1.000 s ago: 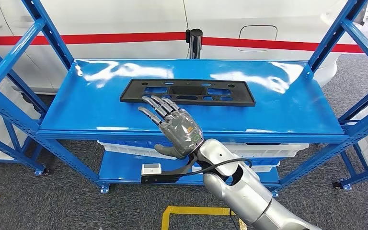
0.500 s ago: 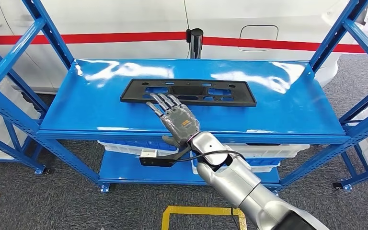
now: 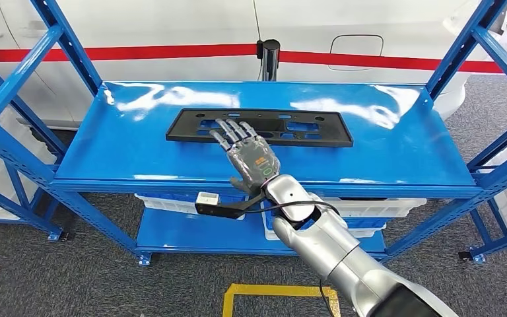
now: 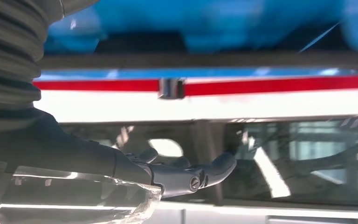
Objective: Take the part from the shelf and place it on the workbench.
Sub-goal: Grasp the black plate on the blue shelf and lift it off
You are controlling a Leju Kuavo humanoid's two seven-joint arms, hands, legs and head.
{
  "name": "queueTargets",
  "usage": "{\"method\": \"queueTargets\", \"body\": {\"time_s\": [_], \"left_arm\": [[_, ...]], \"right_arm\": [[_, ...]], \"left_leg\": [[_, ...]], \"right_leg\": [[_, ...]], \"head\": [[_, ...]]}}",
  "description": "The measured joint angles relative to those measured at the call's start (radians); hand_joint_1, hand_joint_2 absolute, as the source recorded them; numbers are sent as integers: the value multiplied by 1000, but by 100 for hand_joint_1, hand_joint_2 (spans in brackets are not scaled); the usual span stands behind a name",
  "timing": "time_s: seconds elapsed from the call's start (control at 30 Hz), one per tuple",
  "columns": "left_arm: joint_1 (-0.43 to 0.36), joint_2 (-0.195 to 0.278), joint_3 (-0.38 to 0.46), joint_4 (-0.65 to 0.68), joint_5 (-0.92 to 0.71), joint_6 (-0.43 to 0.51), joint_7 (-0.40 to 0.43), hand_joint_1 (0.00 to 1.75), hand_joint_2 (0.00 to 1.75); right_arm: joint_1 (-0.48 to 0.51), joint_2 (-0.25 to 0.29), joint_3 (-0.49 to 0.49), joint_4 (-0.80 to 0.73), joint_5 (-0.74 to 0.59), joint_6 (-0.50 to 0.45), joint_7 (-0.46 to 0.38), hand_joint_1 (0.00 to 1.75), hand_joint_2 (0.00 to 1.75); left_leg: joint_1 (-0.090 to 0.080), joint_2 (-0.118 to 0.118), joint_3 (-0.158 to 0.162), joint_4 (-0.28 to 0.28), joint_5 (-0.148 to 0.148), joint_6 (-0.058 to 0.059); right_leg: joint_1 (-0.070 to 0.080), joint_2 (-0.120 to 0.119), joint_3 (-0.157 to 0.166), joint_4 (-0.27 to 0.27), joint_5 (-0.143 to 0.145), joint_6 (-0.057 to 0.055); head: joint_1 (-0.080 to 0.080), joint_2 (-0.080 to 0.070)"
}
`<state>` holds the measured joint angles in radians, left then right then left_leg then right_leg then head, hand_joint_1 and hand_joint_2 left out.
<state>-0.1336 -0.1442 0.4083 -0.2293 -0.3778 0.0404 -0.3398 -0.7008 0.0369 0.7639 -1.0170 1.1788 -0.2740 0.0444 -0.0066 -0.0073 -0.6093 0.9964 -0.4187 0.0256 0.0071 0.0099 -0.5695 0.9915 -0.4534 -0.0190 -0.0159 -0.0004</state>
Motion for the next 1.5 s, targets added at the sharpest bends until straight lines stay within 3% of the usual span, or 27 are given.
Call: {"method": "queueTargets", "body": {"time_s": [0.43, 1.03, 1.07, 1.1, 1.2, 1.23, 1.33, 1.5], "left_arm": [[4, 0, 25, 0, -23, -8, 9, 0, 0], [2, -2, 29, 0, -65, -17, 30, 0, 0], [1, -2, 29, 0, -70, -18, 32, 0, 0], [-1, -2, 28, 0, -75, -19, 34, 0, 0], [-5, -3, 28, 0, -85, -19, 39, 0, 0], [-6, -3, 28, 0, -89, -19, 41, 0, 0], [-9, -4, 28, 0, -102, -19, 46, 0, 0], [-12, -7, 28, 0, -114, -20, 49, 0, 0]], "right_arm": [[-37, 25, -234, 226, 104, -95, 64, 0, 175], [-22, 22, -392, 296, 132, -114, 98, 0, 175], [-19, 21, -400, 297, 138, -119, 102, 7, 175], [-15, 19, -408, 297, 143, -127, 105, 29, 175], [2, 17, -439, 295, 158, -150, 105, 125, 175], [10, 16, -452, 291, 165, -154, 102, 144, 175], [36, 15, -488, 271, 189, -157, 85, 167, 175], [58, 16, -525, 236, 210, -157, 62, 174, 175]], "left_leg": [[0, 0, 0, 0, 0, 0], [0, 0, 0, 0, 0, 0], [0, 0, 0, 0, 0, 0], [0, 0, 0, 1, 0, 0], [0, 0, 1, 1, 0, 0], [0, 0, 1, 1, 0, 0], [0, 0, 1, 1, 0, 0], [0, 0, 1, 1, 0, 0]], "right_leg": [[0, 0, 0, 0, 0, 0], [0, 0, 0, 0, 0, 0], [0, 0, 0, 0, 0, 0], [0, 0, 0, 0, 0, 0], [0, 0, 0, 0, 0, 0], [0, 0, 0, 0, 0, 0], [0, 0, 0, 0, 0, 0], [0, 0, 0, 0, 0, 0]], "head": [[0, 0], [0, 0], [0, 0], [0, 0], [0, 0], [0, 0], [0, 0], [0, 0]]}}
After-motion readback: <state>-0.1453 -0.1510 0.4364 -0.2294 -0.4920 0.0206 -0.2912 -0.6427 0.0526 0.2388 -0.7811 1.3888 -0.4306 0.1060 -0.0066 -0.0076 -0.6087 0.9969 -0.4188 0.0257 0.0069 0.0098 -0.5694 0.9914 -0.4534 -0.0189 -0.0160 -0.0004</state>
